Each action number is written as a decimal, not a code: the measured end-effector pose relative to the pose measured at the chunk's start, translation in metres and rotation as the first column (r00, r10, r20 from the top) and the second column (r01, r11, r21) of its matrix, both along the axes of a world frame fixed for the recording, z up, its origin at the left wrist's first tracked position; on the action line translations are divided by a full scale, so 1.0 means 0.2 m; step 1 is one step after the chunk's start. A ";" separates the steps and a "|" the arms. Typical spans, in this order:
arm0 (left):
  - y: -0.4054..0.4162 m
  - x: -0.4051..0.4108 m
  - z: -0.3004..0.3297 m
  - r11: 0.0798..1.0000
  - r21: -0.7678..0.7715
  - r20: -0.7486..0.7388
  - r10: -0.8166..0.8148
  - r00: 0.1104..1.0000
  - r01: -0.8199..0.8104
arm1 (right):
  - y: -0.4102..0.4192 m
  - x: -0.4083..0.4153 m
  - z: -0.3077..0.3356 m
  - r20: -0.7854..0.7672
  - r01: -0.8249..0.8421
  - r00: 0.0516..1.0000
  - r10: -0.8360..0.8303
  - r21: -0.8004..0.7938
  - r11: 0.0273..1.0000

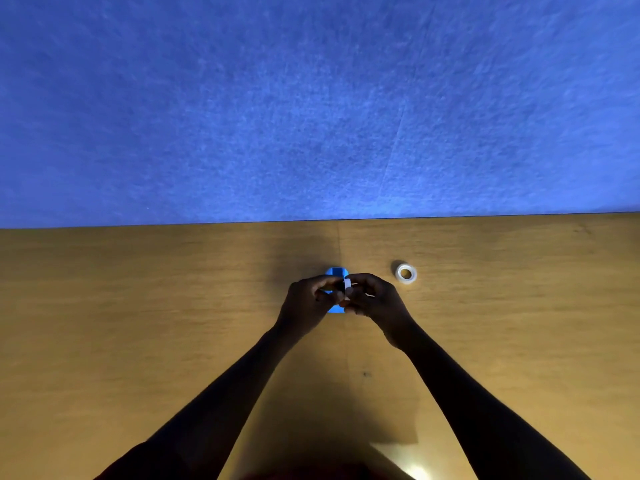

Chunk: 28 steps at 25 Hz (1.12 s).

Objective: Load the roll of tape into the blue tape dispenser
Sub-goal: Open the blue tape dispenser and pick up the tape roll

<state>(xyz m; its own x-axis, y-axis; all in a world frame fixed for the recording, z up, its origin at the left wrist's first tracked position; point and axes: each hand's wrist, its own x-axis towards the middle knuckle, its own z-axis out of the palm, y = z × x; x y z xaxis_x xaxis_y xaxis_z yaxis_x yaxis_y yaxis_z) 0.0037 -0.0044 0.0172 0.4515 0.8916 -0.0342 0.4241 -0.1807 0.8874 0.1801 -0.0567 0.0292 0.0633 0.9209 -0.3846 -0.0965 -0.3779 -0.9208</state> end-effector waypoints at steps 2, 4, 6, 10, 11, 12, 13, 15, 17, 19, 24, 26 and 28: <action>0.01 0.00 0.00 1.000 -0.015 0.012 0.013 1.000 -0.013 | 0.01 0.00 0.00 0.002 -0.008 1.000 0.007 0.005 1.000; 0.03 0.00 0.00 0.999 -0.020 0.003 0.039 0.999 -0.039 | 0.03 0.01 0.00 0.022 -0.030 0.999 0.029 0.025 0.999; 0.04 0.00 -0.02 0.998 -0.017 -0.009 0.059 0.998 -0.059 | 0.05 0.01 -0.02 0.047 -0.051 0.998 0.049 0.037 0.998; 0.05 -0.01 -0.04 0.997 -0.030 0.009 0.069 0.998 -0.068 | 0.08 0.01 -0.04 0.140 -0.086 0.987 0.082 0.022 0.996; 0.06 -0.01 -0.05 0.997 -0.044 0.017 0.066 0.998 -0.065 | 0.09 0.00 -0.05 0.161 -0.093 0.983 0.089 0.019 0.995; 0.07 -0.01 -0.06 0.997 -0.052 0.021 0.061 0.998 -0.060 | 0.10 0.00 -0.06 0.173 -0.096 0.981 0.092 0.014 0.995; 0.07 -0.02 -0.07 0.997 -0.056 0.019 0.055 0.998 -0.054 | 0.11 -0.01 -0.06 0.180 -0.095 0.979 0.093 0.006 0.995; 0.09 -0.02 -0.08 0.996 -0.072 0.013 0.049 0.999 -0.048 | 0.13 -0.01 -0.07 0.197 -0.100 0.975 0.101 -0.018 0.995; 0.10 -0.03 -0.10 0.993 -0.104 0.016 0.049 0.999 -0.047 | 0.14 -0.01 -0.07 0.202 -0.105 0.973 0.111 -0.036 0.994; 0.11 -0.03 -0.12 0.990 -0.132 0.017 0.058 0.998 -0.056 | 0.15 0.00 -0.08 0.187 -0.090 0.978 0.095 -0.032 0.995; 0.12 -0.03 -0.17 0.976 -0.191 0.045 0.112 0.993 -0.101 | 0.23 0.02 -0.10 0.228 -0.045 0.972 0.050 -0.029 0.999; 0.13 -0.03 -0.19 0.973 -0.199 0.060 0.132 0.989 -0.118 | 0.30 0.05 -0.09 0.304 0.002 0.953 0.000 -0.004 1.000; 0.13 -0.03 -0.20 0.970 -0.206 0.073 0.146 0.987 -0.128 | 0.39 0.08 -0.09 0.440 0.012 0.897 -0.024 0.032 0.999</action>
<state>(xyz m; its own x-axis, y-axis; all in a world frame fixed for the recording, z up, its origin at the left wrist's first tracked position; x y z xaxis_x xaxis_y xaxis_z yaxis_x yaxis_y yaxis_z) -0.0029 0.0217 -0.0233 0.3343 0.9243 -0.1843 0.3521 0.0589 0.9341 0.1970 0.0213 0.0109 0.2370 0.9279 -0.2877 0.3151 -0.3535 -0.8807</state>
